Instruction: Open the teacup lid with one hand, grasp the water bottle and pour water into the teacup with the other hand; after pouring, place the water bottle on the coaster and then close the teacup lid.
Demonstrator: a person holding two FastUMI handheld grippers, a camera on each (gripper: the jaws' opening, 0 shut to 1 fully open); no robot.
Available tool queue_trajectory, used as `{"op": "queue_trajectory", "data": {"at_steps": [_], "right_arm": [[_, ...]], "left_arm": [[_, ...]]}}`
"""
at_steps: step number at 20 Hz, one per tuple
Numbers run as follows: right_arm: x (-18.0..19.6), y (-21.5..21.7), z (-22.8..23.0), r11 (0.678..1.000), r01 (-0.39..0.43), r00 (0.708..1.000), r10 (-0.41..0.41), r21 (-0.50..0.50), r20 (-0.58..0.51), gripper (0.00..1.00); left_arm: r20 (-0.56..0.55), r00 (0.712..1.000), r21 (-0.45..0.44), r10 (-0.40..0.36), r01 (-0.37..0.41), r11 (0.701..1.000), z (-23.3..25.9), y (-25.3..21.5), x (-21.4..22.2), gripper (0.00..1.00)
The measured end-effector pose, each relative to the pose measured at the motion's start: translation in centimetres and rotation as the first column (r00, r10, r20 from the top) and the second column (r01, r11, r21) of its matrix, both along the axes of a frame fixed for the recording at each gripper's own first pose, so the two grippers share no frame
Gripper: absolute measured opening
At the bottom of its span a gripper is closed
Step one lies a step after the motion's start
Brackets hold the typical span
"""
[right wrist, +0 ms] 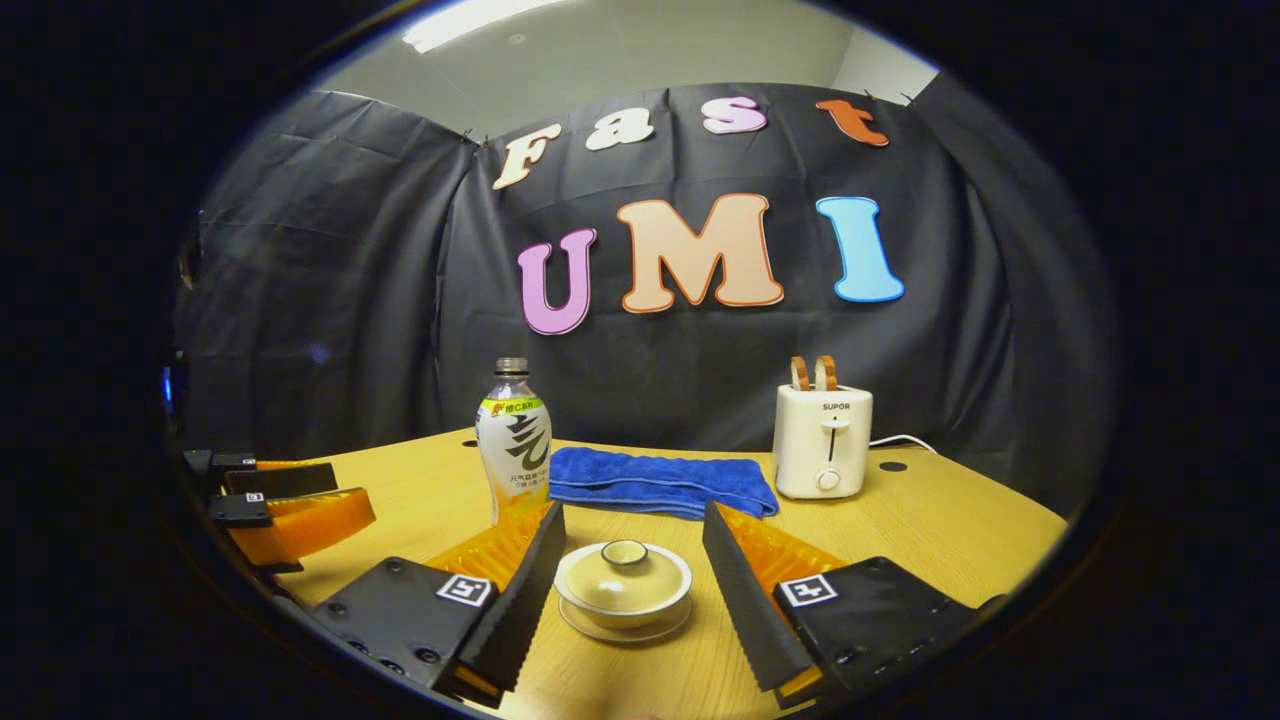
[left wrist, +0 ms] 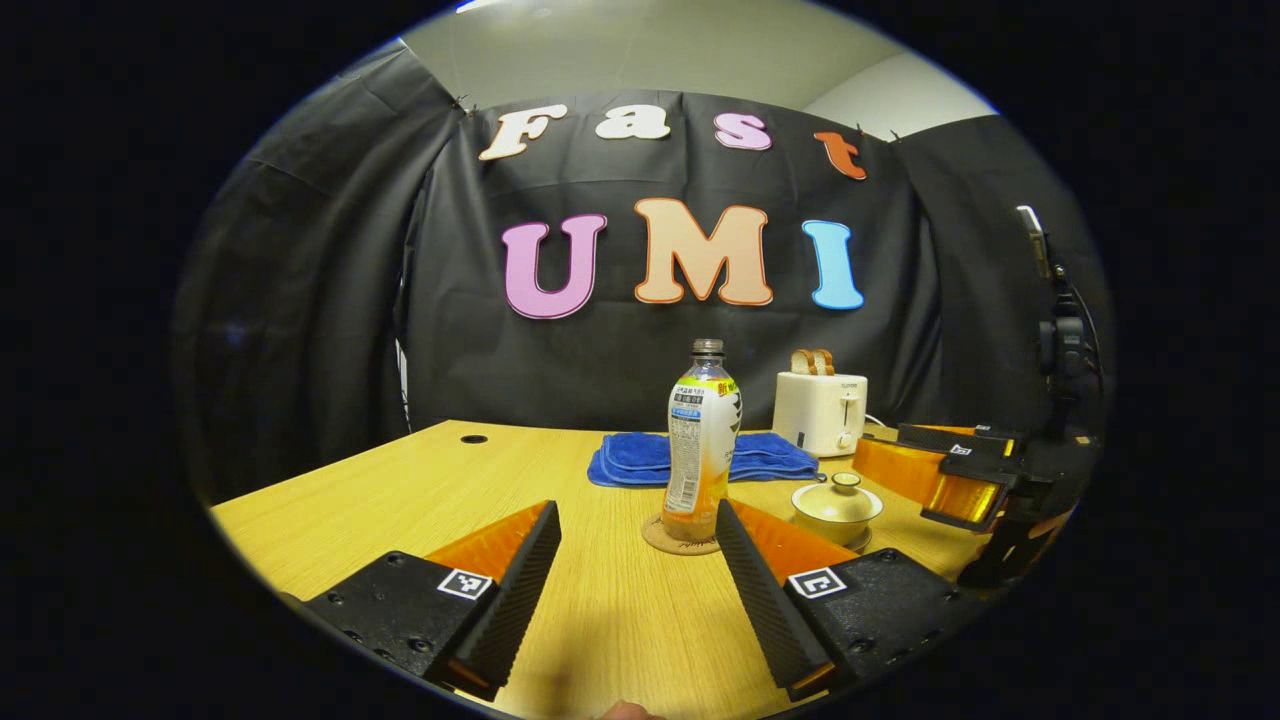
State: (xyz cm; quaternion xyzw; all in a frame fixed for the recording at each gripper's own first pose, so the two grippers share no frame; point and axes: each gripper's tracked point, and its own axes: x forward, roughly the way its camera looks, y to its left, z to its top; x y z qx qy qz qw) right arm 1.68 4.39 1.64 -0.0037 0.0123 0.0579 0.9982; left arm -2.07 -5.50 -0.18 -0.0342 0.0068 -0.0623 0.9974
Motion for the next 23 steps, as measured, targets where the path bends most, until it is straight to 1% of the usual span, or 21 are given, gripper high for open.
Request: {"op": "queue_trajectory", "data": {"at_steps": [2,5,6,8,9,11,12,15,16,18,20,23], "right_arm": [[-1.5,-0.9,0.1,0.999,0.039,0.999,-0.039,-0.014,0.007,0.88],[-3.3,-1.4,-0.5,0.998,0.068,0.998,-0.068,-0.014,-0.004,0.89],[-3.8,-1.7,-0.7,0.997,0.076,0.997,-0.077,-0.009,-0.007,0.86],[-4.4,-2.3,-1.3,0.995,0.102,0.995,-0.102,-0.012,-0.010,0.86],[-4.6,-2.4,-1.5,0.994,0.108,0.994,-0.108,-0.010,-0.012,0.91],[-5.1,-2.5,-2.3,0.993,0.121,0.992,-0.121,0.012,-0.030,0.87],[-5.2,-2.7,-2.7,0.992,0.122,0.992,-0.121,0.025,-0.044,0.88],[-5.8,-3.1,-2.0,0.988,0.151,0.988,-0.151,0.037,-0.013,0.87],[-5.9,-3.2,-2.0,0.987,0.159,0.987,-0.159,0.030,-0.006,0.89],[-6.4,-3.3,-1.4,0.985,0.174,0.984,-0.174,0.009,0.029,0.88],[-6.4,-3.2,-1.6,0.983,0.182,0.983,-0.182,0.007,0.027,0.87],[-6.4,-3.5,-1.5,0.980,0.197,0.980,-0.197,0.009,0.030,0.88]], "left_arm": [[0.011,1.000,-0.012,0.005,-0.004,1.000,0.0,0.3,-0.5,0.91],[0.007,1.000,-0.026,0.014,-0.014,1.000,-0.6,0.6,-0.9,0.91],[0.000,1.000,-0.026,0.016,-0.016,1.000,-0.7,0.7,-1.1,0.91],[0.020,0.999,-0.021,0.025,-0.025,0.999,-0.5,1.1,-1.3,0.91],[0.013,0.999,-0.021,0.031,-0.030,0.999,-0.6,1.1,-1.2,0.91],[0.018,0.999,-0.011,0.034,-0.034,0.999,-0.5,1.1,-1.2,0.91],[0.020,0.999,0.003,0.036,-0.036,0.999,-0.5,1.0,-1.3,0.91],[0.027,0.999,0.069,0.036,-0.037,0.997,-0.6,0.5,-1.2,0.91],[0.030,0.999,0.064,0.036,-0.038,0.997,-0.4,0.5,-1.3,0.91],[0.026,0.998,0.059,0.056,-0.057,0.997,-0.6,0.9,-1.1,0.92],[0.027,0.997,0.057,0.068,-0.069,0.996,-0.6,1.1,-1.3,0.92],[0.027,0.998,0.057,0.060,-0.062,0.996,-0.6,0.8,-1.2,0.92]]}}
